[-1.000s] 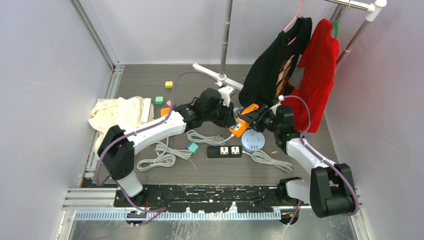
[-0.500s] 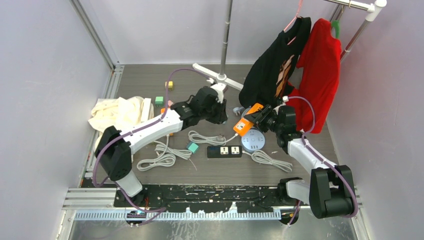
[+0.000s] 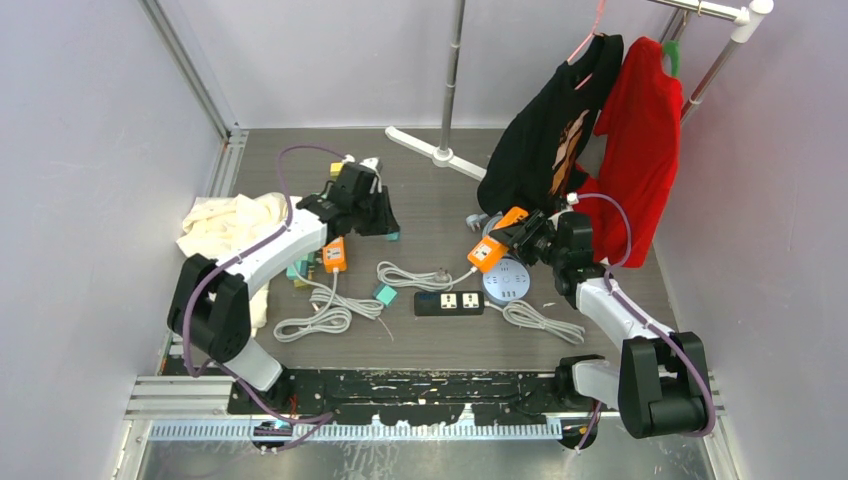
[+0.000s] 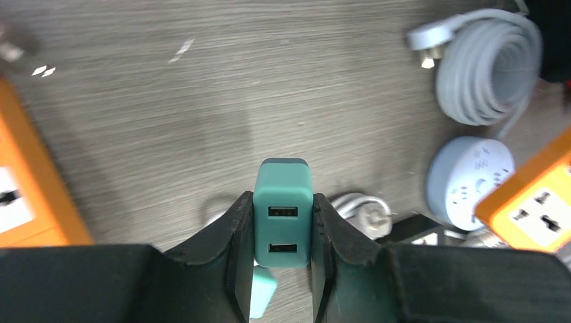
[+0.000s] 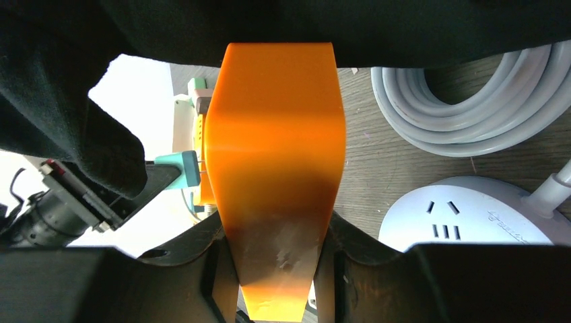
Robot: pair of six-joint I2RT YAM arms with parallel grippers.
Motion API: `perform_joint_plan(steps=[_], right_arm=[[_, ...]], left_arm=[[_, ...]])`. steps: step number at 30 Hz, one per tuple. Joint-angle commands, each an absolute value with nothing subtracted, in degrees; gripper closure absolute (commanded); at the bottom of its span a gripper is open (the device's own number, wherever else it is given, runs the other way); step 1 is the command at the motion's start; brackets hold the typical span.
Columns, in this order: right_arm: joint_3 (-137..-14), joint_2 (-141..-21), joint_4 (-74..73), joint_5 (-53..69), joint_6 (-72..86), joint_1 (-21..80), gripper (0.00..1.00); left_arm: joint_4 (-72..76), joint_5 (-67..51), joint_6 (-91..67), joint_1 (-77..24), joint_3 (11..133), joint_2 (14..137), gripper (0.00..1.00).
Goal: Pull the plug off the socket
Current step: Place the plug at the center of the board.
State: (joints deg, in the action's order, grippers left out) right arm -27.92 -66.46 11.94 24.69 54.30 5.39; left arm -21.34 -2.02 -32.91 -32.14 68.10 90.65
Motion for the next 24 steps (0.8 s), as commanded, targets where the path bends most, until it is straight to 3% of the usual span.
perform_joint_plan(steps=[1, 16, 24], right_arm=[[-28.22, -64.52, 15.51, 24.78, 53.96, 5.01, 0.99], [-28.17, -64.90, 15.37, 24.59, 54.14, 4.75, 0.99], [-28.14, -65.10, 15.31, 24.52, 54.38, 4.57, 0.99]], left_arm=[[-26.81, -1.89, -33.36, -27.17, 67.92, 90.87, 1.00], [-37.19, 11.57, -26.65, -23.77, 74.61, 101.57, 0.92], [-35.77, 11.47, -26.69, -23.23, 75.30, 102.42, 0.69]])
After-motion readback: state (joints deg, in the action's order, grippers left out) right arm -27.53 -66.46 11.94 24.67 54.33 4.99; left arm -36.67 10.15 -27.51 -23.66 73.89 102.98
